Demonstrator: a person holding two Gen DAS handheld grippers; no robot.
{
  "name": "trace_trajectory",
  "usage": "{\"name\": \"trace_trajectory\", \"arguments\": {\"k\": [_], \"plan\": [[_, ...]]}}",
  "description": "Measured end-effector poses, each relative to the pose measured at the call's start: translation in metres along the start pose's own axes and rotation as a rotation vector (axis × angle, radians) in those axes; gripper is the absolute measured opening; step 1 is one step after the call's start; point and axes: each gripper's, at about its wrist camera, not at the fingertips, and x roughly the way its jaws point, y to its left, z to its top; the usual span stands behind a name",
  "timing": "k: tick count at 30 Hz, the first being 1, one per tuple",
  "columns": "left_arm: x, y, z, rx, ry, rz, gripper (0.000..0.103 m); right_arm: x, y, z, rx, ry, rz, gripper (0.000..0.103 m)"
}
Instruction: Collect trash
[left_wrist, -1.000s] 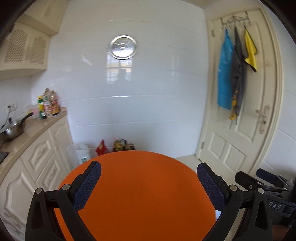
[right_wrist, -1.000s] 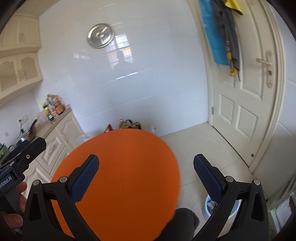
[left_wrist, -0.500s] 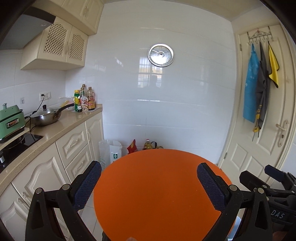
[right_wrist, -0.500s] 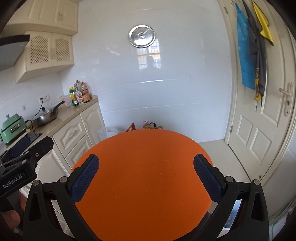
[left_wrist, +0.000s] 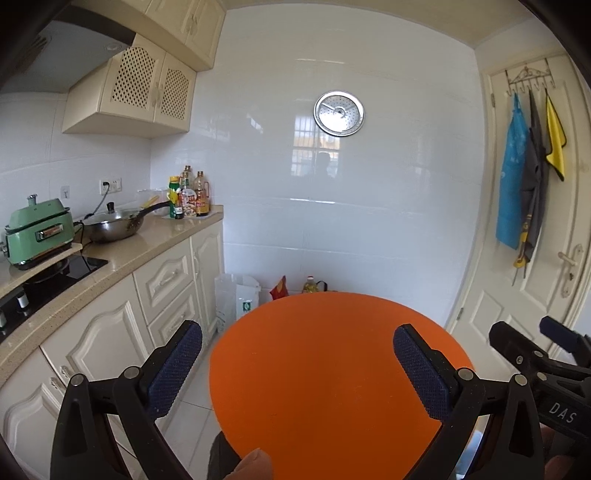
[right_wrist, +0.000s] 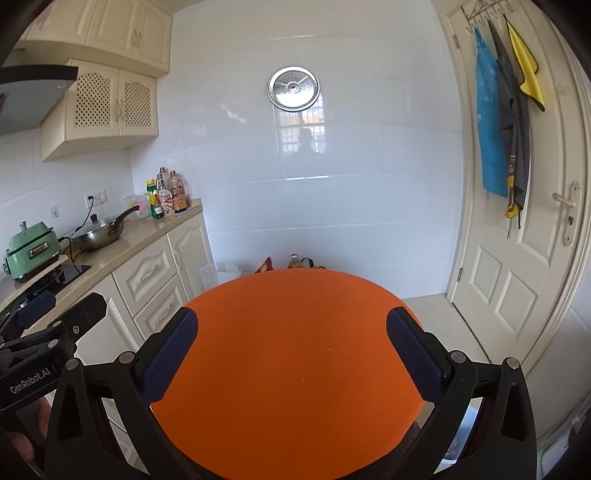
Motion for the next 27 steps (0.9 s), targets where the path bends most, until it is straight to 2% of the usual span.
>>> {"name": "trace_trajectory", "arguments": {"k": [13,27], "plan": [[0.006,-0.016,0.019,0.040,0.004,-0.020,0.102,-0.005,-0.005,-0.002,0.013,-0.002,-0.018,0.103],[0.003,-0.019,0.005,0.036,-0.017,-0.021,0.102,-0.007,-0.003,-0.004,0.011,-0.007,-0.015,0.103]]}}
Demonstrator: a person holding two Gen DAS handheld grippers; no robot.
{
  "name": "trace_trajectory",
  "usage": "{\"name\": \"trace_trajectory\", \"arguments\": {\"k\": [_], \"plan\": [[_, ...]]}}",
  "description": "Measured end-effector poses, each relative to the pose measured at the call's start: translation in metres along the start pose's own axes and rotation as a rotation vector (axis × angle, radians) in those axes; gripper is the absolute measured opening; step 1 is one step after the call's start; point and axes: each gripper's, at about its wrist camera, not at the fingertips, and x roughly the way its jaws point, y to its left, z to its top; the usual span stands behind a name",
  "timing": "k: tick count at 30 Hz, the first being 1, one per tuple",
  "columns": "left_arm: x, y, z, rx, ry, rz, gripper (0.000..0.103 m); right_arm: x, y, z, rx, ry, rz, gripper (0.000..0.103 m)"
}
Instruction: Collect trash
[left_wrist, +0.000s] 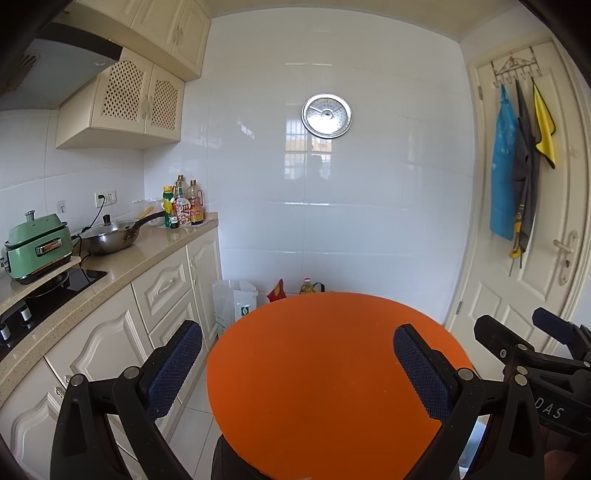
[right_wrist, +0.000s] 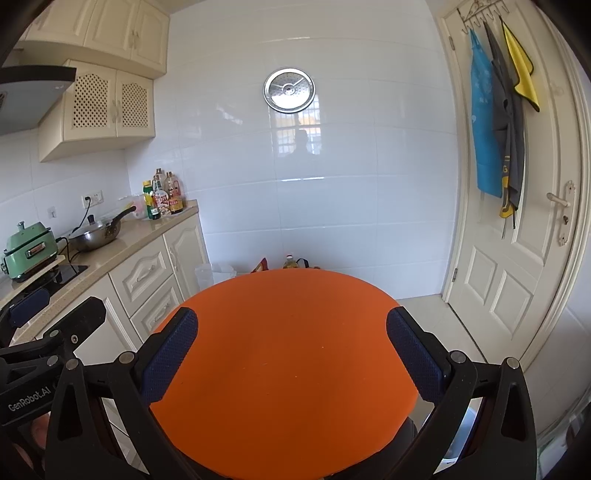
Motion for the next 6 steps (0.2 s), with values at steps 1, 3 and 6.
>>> {"name": "trace_trajectory", "arguments": {"k": [1,3,6], "plan": [[-0.0003,0.0003,-0.0007,-0.002,-0.001,-0.002,0.102,0.0000,0.0007,-0.0002,-0.001,0.000,0.000,0.103],[-0.0014,0.0053,-0.0030,-0.009,-0.006,-0.015,0.102,-0.0001,0.0009,-0.0003,0.001,0.000,0.000,0.103],[-0.0026,0.0060,-0.0085,-0.019,-0.009,-0.023,0.102,-0.0004,0.0010,-0.0004,0.003,0.001,0.000,0.103]]}}
